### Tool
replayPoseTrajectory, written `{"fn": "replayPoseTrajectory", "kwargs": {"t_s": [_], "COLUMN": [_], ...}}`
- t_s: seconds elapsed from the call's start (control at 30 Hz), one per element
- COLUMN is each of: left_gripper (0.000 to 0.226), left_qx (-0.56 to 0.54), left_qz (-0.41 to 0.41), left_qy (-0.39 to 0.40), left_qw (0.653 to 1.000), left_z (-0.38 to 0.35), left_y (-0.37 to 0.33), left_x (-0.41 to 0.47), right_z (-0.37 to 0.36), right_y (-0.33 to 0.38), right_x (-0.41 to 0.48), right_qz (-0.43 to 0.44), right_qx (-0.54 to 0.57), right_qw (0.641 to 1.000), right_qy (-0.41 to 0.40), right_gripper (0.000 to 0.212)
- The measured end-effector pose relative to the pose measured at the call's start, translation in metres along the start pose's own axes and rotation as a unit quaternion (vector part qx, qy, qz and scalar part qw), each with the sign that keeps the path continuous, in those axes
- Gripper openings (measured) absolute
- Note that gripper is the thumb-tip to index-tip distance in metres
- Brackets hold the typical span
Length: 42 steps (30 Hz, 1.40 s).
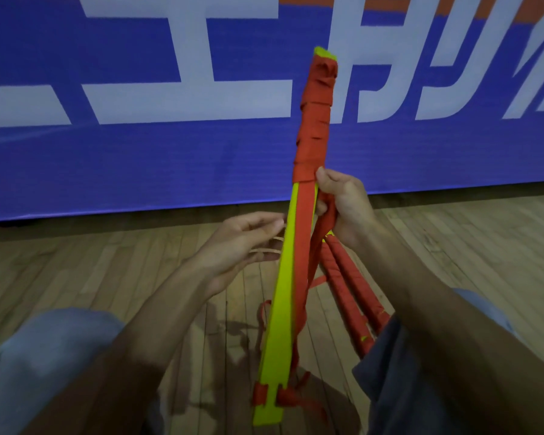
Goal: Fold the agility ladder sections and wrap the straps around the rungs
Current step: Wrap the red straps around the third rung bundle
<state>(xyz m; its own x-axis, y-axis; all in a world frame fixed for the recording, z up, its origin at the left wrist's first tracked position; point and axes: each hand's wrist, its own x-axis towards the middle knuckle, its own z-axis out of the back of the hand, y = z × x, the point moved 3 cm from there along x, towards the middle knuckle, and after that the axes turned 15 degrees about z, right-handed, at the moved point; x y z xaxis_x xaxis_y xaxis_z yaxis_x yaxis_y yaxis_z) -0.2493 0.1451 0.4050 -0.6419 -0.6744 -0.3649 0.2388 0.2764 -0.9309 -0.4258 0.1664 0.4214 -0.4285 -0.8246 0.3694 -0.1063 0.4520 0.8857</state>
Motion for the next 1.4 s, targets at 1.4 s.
{"fn": "replayPoseTrajectory", "kwargs": {"t_s": [1.4], "left_gripper": [0.038], "left_qx": [0.295], "left_qz": [-0.081], "left_qy": [-0.212], "left_qw": [0.928], "left_z": [0.008], "left_y": [0.011], "left_x": [0.013], "right_z": [-0.010], "right_y": [-0.018], "right_x": [-0.007], "right_qz": [-0.039], "right_qx": [-0.194], "right_qw": [0.980], "right_qy": [0.026], "right_gripper": [0.018]}}
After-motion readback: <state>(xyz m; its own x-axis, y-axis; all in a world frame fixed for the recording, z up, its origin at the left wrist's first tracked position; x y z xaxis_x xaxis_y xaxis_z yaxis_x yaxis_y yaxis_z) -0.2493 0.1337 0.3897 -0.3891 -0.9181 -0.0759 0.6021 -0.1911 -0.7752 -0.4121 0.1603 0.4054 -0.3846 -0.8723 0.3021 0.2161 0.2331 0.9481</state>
